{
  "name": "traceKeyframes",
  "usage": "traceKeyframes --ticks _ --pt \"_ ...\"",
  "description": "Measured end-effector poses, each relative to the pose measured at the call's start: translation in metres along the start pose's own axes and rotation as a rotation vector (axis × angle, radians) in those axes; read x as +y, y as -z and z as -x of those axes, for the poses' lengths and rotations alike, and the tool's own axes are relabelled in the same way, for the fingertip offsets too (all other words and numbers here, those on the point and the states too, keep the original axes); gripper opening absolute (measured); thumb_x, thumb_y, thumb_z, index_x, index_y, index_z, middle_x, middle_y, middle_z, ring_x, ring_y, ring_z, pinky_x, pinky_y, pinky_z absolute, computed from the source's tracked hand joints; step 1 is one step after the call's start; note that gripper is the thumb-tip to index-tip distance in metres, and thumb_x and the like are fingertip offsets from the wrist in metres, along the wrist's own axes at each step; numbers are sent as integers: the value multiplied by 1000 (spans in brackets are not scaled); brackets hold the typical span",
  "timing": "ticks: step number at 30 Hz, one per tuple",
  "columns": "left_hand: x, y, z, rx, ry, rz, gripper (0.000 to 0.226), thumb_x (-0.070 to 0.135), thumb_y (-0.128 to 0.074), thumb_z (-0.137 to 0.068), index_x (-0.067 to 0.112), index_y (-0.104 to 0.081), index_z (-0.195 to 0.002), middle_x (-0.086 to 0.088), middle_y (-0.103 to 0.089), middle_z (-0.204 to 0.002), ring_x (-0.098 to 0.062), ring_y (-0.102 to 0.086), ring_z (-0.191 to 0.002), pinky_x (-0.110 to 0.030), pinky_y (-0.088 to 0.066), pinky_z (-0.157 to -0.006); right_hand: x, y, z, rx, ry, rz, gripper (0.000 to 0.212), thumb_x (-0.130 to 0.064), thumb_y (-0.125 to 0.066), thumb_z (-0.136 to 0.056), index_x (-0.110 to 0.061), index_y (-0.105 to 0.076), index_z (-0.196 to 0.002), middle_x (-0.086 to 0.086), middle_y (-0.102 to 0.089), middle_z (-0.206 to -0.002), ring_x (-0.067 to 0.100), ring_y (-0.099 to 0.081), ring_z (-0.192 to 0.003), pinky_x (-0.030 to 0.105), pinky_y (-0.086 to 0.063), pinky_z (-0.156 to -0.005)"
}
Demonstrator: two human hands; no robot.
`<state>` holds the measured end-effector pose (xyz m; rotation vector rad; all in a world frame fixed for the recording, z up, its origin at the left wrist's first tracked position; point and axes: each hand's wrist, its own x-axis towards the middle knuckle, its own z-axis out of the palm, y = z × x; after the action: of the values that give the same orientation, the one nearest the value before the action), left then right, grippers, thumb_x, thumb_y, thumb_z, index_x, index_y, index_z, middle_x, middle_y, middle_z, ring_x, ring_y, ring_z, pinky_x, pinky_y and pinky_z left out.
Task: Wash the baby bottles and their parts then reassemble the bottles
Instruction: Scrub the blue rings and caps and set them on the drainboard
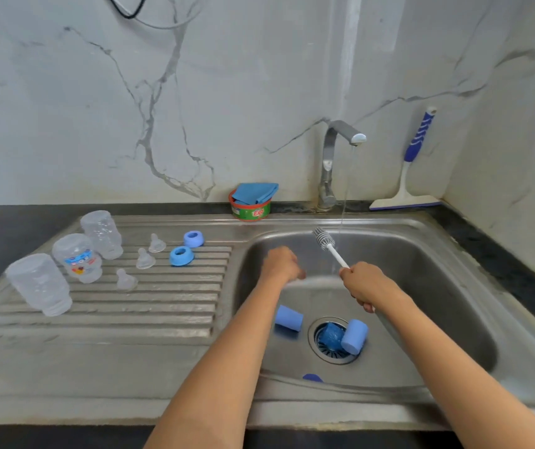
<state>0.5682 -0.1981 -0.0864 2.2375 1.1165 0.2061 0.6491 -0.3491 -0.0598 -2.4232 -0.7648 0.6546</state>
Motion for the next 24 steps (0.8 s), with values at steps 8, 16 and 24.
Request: traceKeyframes --ticks 8,16,24 --pt "18 -83 7 -527 -190 -476 63 18 -79 -77 11 -50 -133 -10 -50 -134 -25 -53 -118 -32 -45 -92 24 -6 -8 15 -11 0 28 -27 -33 -98 -6 -52 -97 6 -50 -68 18 -44 -47 21 -34 -40" --pt "24 -90 17 -579 -121 -718 76 29 -83 -72 1 -46 -132 -12 -56 -131 -27 -59 -113 -34 -49 -87 27 -5 -13 -7 -15 -1 29 -24 -35 -100 -4 -53 -110 8 -50 -81 15 -41 -55 25 -35 -49" --pt "46 -62 59 -714 -8 -763 51 30 -68 -88 2 -56 -129 -10 -59 -125 -18 -53 -92 -20 -43 -55 24 -6 -11 -17 -11 -12 29 -21 -35 -100 -1 -54 -110 4 -42 -70 15 -39 -55 24 -34 -48"
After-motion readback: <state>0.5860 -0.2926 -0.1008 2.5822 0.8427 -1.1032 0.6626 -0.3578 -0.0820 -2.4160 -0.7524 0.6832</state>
